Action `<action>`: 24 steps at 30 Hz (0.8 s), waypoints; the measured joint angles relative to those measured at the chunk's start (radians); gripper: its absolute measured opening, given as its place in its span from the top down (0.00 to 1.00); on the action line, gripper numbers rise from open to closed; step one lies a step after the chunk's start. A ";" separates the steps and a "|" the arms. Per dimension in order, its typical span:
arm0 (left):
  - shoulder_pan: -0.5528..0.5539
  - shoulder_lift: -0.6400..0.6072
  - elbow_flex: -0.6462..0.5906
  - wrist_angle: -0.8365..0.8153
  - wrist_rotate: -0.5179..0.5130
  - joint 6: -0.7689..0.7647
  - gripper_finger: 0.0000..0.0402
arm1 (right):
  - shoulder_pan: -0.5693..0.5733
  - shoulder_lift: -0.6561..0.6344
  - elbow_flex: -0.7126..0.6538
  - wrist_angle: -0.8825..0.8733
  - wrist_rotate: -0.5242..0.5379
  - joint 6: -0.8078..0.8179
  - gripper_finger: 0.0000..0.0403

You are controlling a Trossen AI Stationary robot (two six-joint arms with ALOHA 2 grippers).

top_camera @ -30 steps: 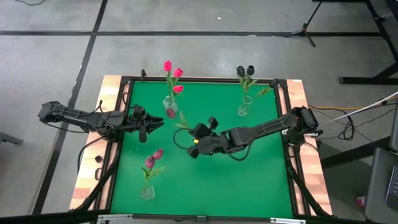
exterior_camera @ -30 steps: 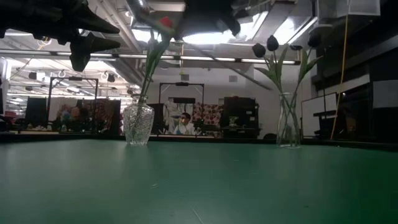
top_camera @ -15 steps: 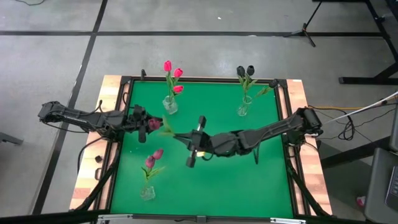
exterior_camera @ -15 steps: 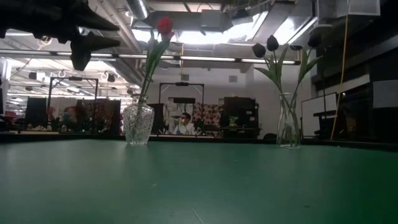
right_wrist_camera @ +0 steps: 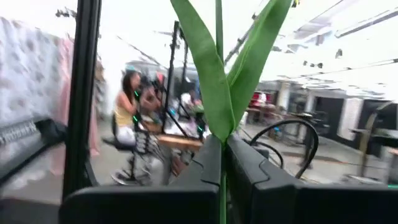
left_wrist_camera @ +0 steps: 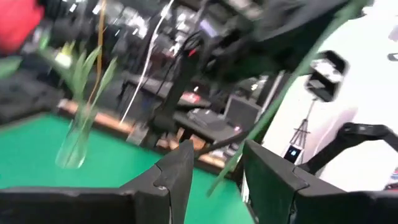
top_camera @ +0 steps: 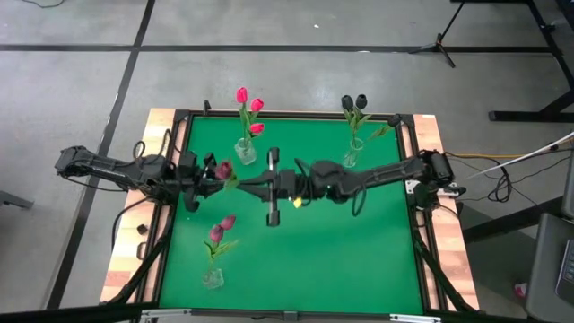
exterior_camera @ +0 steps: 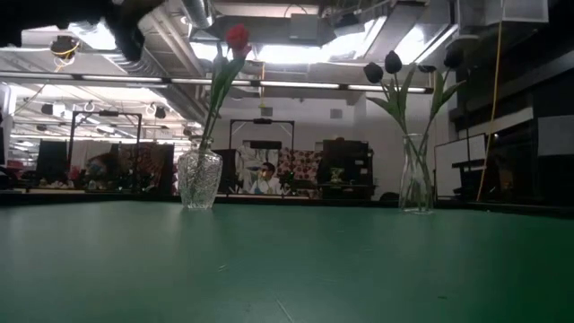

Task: Sort flowers into vase by color
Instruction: Put the dark red flower into the bottom transparent flower vase

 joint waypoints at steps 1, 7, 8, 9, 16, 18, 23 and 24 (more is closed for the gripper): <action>0.000 0.000 0.000 0.023 0.010 0.023 0.66 | -0.013 0.005 0.000 0.014 -0.026 0.020 0.98; 0.000 0.000 0.000 0.109 0.028 0.137 0.66 | -0.073 0.047 0.000 0.073 -0.133 0.133 0.99; 0.000 0.000 0.000 0.119 0.028 0.148 0.66 | -0.078 0.056 0.000 0.093 -0.141 0.146 0.98; 0.000 0.002 0.000 0.127 0.028 0.159 0.66 | -0.082 0.066 0.000 0.111 -0.144 0.158 0.98; 0.000 0.002 0.000 0.143 0.028 0.165 0.66 | -0.118 0.129 0.000 0.211 -0.188 0.224 0.99; 0.000 0.002 0.000 0.143 0.034 0.165 0.66 | -0.130 0.143 0.000 0.235 -0.196 0.249 0.98; 0.000 0.002 0.000 0.143 0.043 0.184 0.66 | -0.153 0.168 0.000 0.278 -0.201 0.296 0.97; 0.000 0.002 0.000 0.144 0.043 0.189 0.66 | -0.154 0.169 0.000 0.278 -0.202 0.299 0.97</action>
